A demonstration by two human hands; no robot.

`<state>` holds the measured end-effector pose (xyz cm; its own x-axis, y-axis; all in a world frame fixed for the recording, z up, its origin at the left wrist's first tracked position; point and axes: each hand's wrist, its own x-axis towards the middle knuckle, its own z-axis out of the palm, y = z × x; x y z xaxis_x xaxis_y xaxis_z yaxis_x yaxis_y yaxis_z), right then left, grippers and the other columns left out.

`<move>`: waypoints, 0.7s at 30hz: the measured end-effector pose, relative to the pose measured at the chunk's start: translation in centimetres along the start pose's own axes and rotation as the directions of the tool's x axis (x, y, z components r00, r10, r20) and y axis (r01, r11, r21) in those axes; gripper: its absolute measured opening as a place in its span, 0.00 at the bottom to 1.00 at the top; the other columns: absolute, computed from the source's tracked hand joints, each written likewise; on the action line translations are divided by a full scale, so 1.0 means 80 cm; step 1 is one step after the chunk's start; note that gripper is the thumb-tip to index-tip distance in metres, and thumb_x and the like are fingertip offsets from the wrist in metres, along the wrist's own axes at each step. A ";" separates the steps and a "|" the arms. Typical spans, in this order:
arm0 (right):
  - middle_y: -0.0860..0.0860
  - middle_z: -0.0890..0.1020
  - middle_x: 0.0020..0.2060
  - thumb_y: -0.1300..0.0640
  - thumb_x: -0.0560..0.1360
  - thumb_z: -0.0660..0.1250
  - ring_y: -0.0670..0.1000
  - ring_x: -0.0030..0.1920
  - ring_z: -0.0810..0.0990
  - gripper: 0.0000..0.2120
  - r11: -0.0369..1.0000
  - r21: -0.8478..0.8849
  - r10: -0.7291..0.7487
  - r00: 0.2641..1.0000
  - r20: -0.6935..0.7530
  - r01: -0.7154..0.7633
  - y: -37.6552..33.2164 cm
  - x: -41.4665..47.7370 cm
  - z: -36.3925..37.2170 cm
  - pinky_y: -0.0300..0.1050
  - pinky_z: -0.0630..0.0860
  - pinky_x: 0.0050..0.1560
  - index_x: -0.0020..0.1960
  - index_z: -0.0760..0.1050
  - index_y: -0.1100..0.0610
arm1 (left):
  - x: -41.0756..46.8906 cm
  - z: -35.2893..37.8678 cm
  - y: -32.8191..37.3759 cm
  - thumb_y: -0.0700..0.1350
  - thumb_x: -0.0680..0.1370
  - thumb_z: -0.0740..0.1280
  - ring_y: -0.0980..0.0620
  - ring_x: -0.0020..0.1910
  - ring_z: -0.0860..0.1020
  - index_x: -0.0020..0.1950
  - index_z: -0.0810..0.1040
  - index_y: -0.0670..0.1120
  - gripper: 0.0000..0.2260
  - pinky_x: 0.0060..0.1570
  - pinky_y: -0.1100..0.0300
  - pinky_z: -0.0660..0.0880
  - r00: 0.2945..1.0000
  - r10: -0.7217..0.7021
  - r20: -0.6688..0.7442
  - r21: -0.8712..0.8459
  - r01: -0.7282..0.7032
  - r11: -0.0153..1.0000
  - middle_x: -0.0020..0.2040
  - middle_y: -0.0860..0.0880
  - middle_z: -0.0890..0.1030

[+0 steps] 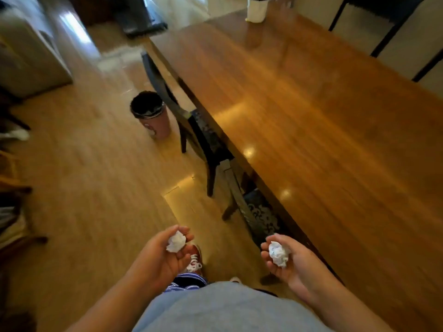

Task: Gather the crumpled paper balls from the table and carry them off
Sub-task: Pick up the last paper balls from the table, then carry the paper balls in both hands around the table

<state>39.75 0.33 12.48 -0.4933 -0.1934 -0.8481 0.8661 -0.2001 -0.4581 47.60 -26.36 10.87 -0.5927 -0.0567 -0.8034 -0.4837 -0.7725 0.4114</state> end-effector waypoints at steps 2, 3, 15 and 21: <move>0.57 0.85 0.36 0.56 0.76 0.66 0.52 0.34 0.84 0.12 0.995 -0.104 0.007 0.998 0.060 -0.001 0.006 0.015 0.047 0.45 0.78 0.35 0.53 0.79 0.64 | -0.014 -0.039 0.007 0.45 0.73 0.65 0.50 0.27 0.80 0.43 0.80 0.42 0.08 0.25 0.62 0.76 0.997 0.041 -0.072 -0.102 -0.048 0.994 0.35 0.43 0.82; 0.56 0.86 0.35 0.56 0.76 0.67 0.52 0.34 0.85 0.11 0.988 -0.157 0.011 0.996 0.083 0.002 0.009 0.024 0.073 0.45 0.79 0.36 0.52 0.80 0.63 | -0.022 -0.060 0.011 0.45 0.74 0.64 0.50 0.27 0.80 0.41 0.80 0.41 0.09 0.25 0.62 0.76 0.992 0.055 -0.111 -0.152 -0.071 0.986 0.35 0.43 0.82; 0.56 0.85 0.38 0.56 0.76 0.66 0.52 0.38 0.84 0.09 0.859 -0.511 0.197 0.910 0.366 0.019 0.072 0.137 0.460 0.45 0.79 0.39 0.49 0.78 0.62 | -0.058 -0.313 0.101 0.45 0.76 0.64 0.50 0.26 0.79 0.42 0.80 0.41 0.09 0.25 0.62 0.76 0.905 0.039 -0.423 -0.556 -0.293 0.777 0.34 0.44 0.82; 0.57 0.85 0.39 0.56 0.76 0.66 0.53 0.38 0.84 0.09 0.842 -0.540 0.199 0.926 0.320 0.006 0.081 0.188 0.586 0.46 0.80 0.39 0.50 0.78 0.62 | -0.028 -0.398 0.227 0.45 0.78 0.63 0.51 0.27 0.79 0.42 0.79 0.42 0.10 0.25 0.62 0.76 0.903 0.033 -0.427 -0.542 -0.285 0.791 0.34 0.44 0.82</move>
<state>34.14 -48.90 9.27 -0.3106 -0.5262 -0.7916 0.7702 0.3488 -0.5341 60.65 -60.39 6.38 -0.2761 -0.3468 -0.8964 0.1355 -0.9374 0.3209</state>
